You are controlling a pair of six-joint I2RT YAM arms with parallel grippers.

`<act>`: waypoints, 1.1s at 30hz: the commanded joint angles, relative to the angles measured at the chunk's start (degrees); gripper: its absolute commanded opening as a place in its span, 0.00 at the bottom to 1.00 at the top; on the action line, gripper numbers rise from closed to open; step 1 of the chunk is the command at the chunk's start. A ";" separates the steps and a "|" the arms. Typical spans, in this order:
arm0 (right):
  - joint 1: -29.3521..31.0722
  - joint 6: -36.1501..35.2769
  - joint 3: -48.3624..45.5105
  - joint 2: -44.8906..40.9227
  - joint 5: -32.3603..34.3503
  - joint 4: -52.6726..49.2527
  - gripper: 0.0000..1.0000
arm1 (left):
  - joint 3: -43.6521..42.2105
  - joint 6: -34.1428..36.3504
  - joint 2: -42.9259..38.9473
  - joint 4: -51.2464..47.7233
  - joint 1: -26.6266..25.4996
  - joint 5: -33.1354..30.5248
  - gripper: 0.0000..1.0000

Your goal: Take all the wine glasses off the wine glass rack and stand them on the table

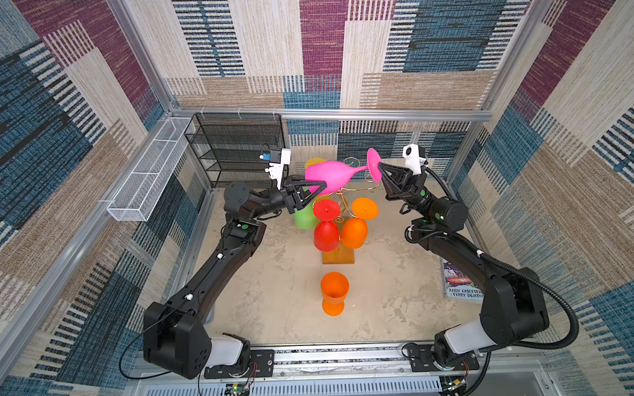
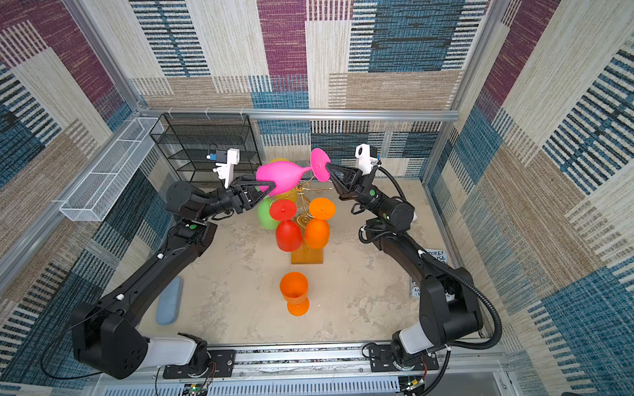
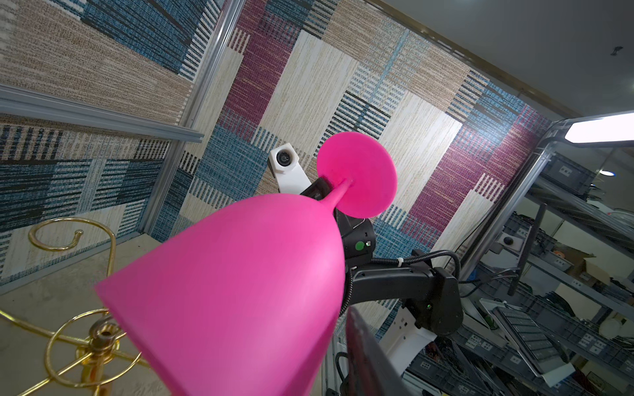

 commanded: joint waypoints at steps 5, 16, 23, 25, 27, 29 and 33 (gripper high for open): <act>-0.69 2.25 0.73 1.98 -1.03 24.48 0.05 | 0.02 2.02 -1.00 2.83 -0.11 1.23 0.24; -3.62 1.24 -2.50 0.32 0.66 21.23 0.49 | -0.19 -0.12 -2.39 5.45 -0.11 1.50 0.04; -8.80 -12.00 -6.23 -9.25 -2.64 3.02 0.53 | 2.45 6.67 -6.86 -6.08 -0.11 1.45 0.01; -9.16 -23.33 -5.78 -14.18 -3.79 -11.98 0.54 | 3.69 11.42 -8.87 -14.68 -0.28 0.21 0.00; -9.09 -40.07 -2.42 -19.54 -2.11 -34.34 0.55 | 5.19 15.98 -11.20 -22.28 -0.37 -1.56 0.00; -9.10 -53.11 1.52 -23.18 2.30 -52.31 0.55 | 7.51 20.08 -13.37 -30.83 -0.37 -3.62 0.00; -9.17 -66.75 6.82 -26.73 10.08 -70.98 0.55 | 13.04 29.86 -18.13 -49.99 -0.37 -11.65 0.00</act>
